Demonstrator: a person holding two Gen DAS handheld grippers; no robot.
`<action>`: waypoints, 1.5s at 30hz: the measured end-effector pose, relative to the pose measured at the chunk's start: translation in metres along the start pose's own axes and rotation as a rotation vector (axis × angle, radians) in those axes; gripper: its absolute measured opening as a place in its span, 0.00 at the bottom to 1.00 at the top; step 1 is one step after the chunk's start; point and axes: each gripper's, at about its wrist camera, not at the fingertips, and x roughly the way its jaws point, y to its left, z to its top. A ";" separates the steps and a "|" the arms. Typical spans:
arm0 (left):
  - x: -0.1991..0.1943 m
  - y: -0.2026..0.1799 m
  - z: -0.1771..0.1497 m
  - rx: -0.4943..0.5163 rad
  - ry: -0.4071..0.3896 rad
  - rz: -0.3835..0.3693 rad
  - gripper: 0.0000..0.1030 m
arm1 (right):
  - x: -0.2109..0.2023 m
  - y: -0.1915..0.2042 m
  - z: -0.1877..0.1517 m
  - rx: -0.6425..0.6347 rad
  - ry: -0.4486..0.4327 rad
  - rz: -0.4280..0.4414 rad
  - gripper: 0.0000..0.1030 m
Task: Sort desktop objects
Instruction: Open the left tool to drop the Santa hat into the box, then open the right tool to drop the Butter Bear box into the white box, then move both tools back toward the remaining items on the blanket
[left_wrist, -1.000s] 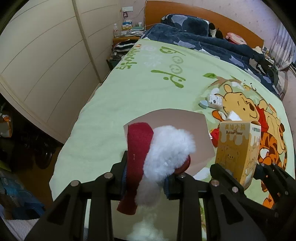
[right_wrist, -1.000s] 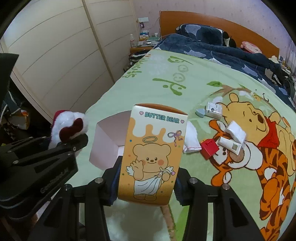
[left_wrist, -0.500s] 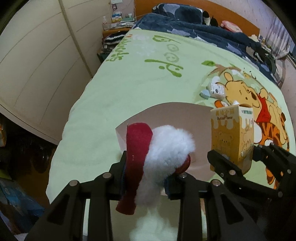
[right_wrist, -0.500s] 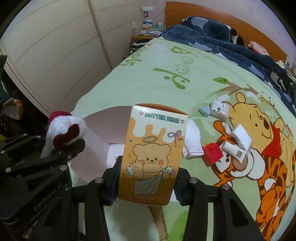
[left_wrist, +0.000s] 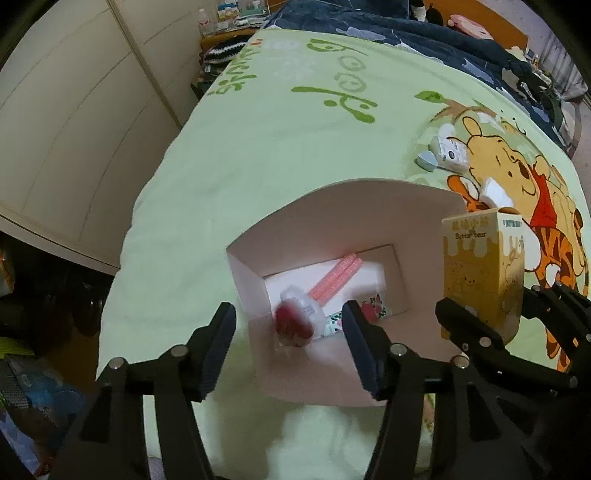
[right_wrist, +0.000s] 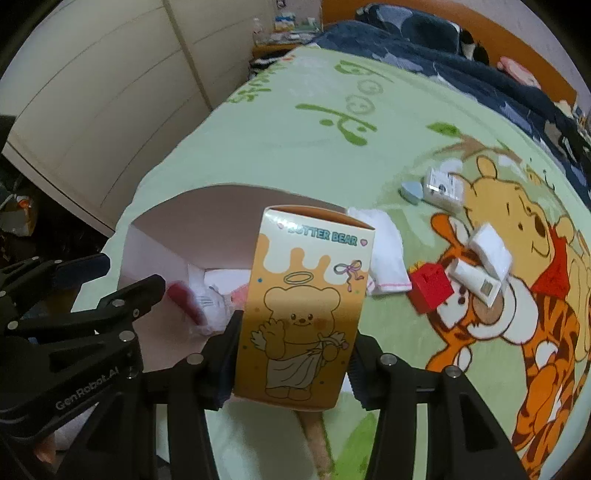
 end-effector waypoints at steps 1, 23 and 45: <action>0.002 0.001 0.000 -0.004 0.008 -0.002 0.61 | 0.000 0.000 0.000 -0.001 0.001 -0.002 0.49; -0.085 -0.022 -0.021 -0.007 -0.136 -0.065 0.65 | -0.105 -0.021 -0.026 0.052 -0.221 0.038 0.48; -0.081 -0.193 -0.081 0.248 -0.079 -0.218 0.69 | -0.132 -0.181 -0.155 0.415 -0.186 -0.162 0.48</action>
